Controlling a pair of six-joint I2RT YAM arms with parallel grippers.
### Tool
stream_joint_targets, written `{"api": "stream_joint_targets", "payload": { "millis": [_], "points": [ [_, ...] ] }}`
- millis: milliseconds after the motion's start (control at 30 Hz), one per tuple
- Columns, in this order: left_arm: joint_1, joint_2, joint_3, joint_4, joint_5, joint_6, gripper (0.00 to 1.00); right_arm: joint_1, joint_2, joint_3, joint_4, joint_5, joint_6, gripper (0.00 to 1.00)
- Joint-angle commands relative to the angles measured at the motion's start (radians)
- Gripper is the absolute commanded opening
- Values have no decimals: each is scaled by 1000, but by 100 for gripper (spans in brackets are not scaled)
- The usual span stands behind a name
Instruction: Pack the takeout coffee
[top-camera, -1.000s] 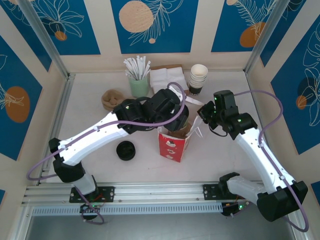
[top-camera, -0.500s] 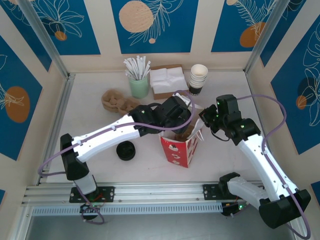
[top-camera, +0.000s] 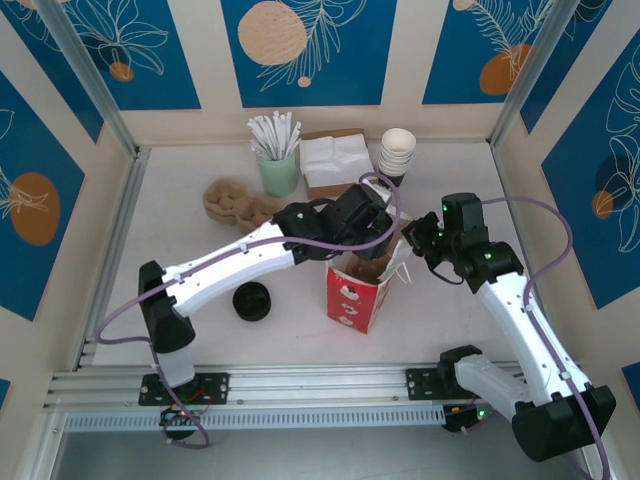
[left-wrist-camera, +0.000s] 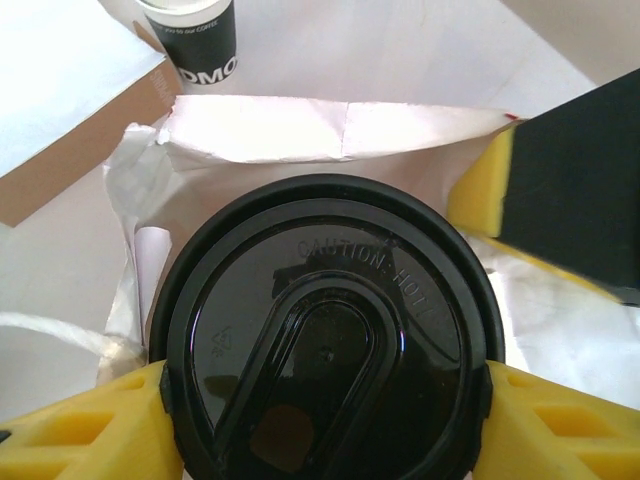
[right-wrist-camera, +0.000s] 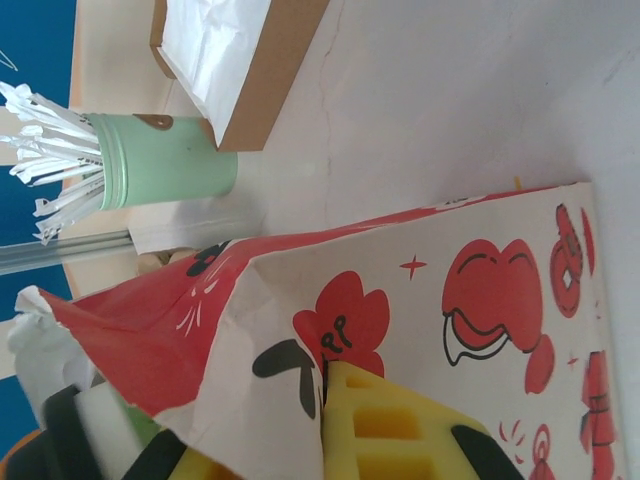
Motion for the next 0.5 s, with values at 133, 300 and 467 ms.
{"api": "stream_joint_targets", "payload": {
  "millis": [133, 300, 467],
  "points": [
    [8, 54, 210, -184, 26, -65, 64, -3, 5, 52, -75, -10, 14, 0],
    [-2, 79, 288, -240, 41, -72, 64, -3, 50, 123, -123, 0, -15, 0],
    [-4, 81, 263, -239, 53, -55, 64, -13, 73, 152, -124, 3, -4, 0]
  ]
}}
